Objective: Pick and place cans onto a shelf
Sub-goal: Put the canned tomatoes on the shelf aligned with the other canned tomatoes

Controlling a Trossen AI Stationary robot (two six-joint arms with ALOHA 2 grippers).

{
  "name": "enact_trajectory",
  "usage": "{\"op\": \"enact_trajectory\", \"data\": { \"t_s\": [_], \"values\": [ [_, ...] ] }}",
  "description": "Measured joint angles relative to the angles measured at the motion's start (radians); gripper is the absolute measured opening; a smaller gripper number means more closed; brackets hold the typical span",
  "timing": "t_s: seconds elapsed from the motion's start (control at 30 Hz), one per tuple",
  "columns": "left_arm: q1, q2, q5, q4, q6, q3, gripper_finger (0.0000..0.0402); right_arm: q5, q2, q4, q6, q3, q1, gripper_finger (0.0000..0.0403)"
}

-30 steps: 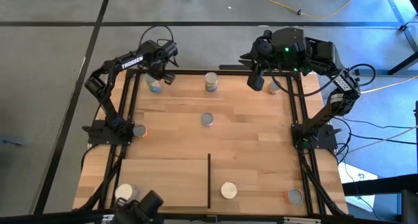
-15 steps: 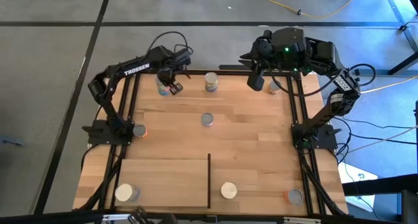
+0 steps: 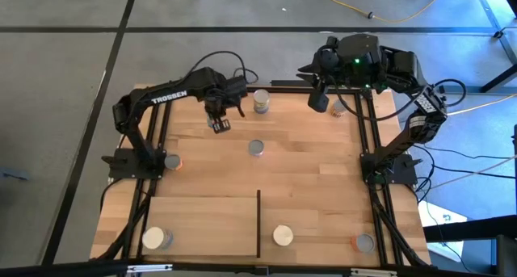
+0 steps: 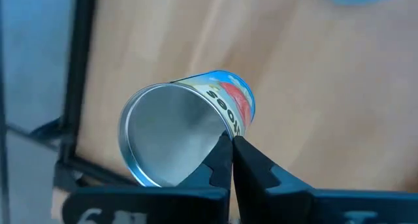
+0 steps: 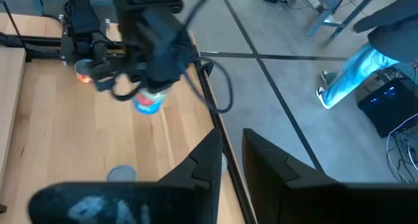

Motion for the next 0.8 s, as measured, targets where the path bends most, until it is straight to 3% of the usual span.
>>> {"op": "enact_trajectory", "data": {
  "t_s": [0.3, 0.8],
  "values": [
    [-0.174, -0.05, 0.04, -0.072, -0.044, 0.029, 0.0, 0.0, -0.043, -0.019, 0.031, 0.0, 0.0, 0.0063],
    [-0.592, -0.139, 0.074, -0.102, -0.702, 0.029, 0.0, 0.0, -0.082, -0.036, 0.029, 0.0, 0.0, 0.0063]
  ]
}}
